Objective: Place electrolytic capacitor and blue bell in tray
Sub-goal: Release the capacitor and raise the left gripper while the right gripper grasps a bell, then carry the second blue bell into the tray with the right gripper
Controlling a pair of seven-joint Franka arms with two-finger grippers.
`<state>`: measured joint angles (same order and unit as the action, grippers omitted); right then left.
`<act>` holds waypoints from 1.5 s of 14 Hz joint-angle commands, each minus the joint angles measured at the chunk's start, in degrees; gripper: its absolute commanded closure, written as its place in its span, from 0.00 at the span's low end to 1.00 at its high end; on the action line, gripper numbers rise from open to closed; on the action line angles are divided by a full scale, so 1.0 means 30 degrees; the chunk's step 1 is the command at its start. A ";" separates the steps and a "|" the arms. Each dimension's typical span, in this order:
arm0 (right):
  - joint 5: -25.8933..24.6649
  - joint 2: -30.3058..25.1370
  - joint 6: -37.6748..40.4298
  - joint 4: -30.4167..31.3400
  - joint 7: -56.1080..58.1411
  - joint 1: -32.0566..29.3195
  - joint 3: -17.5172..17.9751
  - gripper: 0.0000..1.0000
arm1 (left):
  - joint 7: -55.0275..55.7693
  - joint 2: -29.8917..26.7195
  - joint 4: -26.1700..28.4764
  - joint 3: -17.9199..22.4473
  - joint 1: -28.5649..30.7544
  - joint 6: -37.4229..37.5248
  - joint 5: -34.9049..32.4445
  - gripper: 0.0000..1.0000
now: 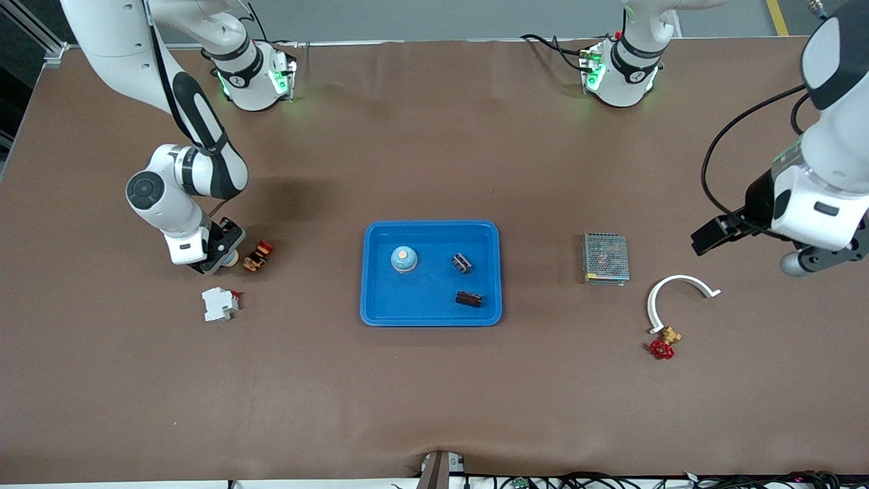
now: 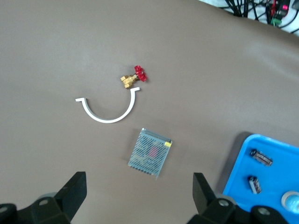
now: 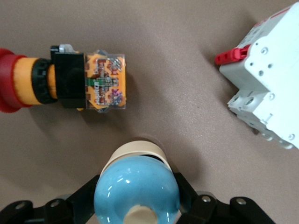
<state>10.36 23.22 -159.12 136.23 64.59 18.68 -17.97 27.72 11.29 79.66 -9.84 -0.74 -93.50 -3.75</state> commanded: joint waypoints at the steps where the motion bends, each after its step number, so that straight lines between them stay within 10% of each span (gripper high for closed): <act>1: 0.0413 -0.0559 0.2957 -0.1342 0.0413 -0.0688 0.0336 0.67 | -0.1472 -0.2496 0.2591 0.0610 -0.0018 -0.0123 0.0459 0.00; 11: 0.0152 -0.1149 1.5915 -1.2589 -0.7889 0.1676 0.0277 0.68 | -0.4934 -0.5607 0.4883 0.2195 -0.0195 0.1252 0.1191 0.00; 21: 0.0267 0.3709 1.5047 -1.7956 -2.3812 0.8713 0.0336 0.68 | -0.5140 -0.5461 0.4911 0.1961 -0.0341 0.1867 0.1162 0.00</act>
<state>11.14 29.15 -113.59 87.69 -3.56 44.28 -16.29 13.55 -4.33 93.71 -3.70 -1.98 -89.01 -1.12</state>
